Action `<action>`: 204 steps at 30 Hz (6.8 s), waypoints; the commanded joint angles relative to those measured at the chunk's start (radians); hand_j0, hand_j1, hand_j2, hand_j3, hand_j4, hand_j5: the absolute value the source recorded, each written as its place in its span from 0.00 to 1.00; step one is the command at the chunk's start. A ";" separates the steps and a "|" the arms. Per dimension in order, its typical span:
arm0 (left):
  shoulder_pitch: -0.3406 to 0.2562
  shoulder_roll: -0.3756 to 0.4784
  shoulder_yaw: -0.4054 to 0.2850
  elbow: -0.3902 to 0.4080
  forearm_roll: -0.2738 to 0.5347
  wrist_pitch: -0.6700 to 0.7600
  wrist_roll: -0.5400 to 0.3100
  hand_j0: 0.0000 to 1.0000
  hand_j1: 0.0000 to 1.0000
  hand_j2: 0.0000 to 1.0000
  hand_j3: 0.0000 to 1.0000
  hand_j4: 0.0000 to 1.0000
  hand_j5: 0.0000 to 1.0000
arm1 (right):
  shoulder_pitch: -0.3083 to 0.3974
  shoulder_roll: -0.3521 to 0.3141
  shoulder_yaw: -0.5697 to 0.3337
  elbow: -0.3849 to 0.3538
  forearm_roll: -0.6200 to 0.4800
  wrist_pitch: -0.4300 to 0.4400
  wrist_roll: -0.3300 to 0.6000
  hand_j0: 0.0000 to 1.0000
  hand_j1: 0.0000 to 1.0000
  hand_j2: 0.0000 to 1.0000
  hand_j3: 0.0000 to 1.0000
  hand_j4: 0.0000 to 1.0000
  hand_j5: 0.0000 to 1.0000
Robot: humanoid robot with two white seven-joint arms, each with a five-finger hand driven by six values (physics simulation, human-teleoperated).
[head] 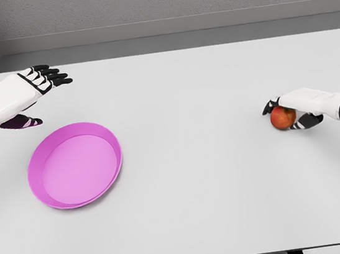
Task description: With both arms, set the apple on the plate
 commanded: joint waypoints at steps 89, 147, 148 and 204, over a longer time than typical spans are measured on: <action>0.000 0.001 0.001 0.000 0.002 0.000 0.001 1.00 1.00 1.00 1.00 1.00 1.00 | -0.160 0.294 0.223 -0.165 0.001 -0.155 -0.003 0.58 0.58 0.58 0.58 0.58 0.58; -0.318 -0.258 -0.493 -0.325 -0.147 0.000 -0.271 1.00 1.00 1.00 1.00 1.00 1.00 | 0.175 0.013 -0.474 -0.110 -0.005 -0.388 0.014 1.00 1.00 1.00 1.00 1.00 1.00; -0.322 -0.260 -0.496 -0.325 -0.147 0.000 -0.271 1.00 1.00 1.00 1.00 1.00 1.00 | 0.175 0.013 -0.475 -0.111 -0.005 -0.390 0.014 1.00 1.00 1.00 1.00 1.00 1.00; -0.334 -0.335 -0.565 -0.282 -0.371 0.000 -0.360 0.77 0.77 0.77 0.77 0.77 0.77 | 0.190 0.019 -0.488 -0.120 -0.005 -0.419 0.012 1.00 1.00 1.00 1.00 1.00 1.00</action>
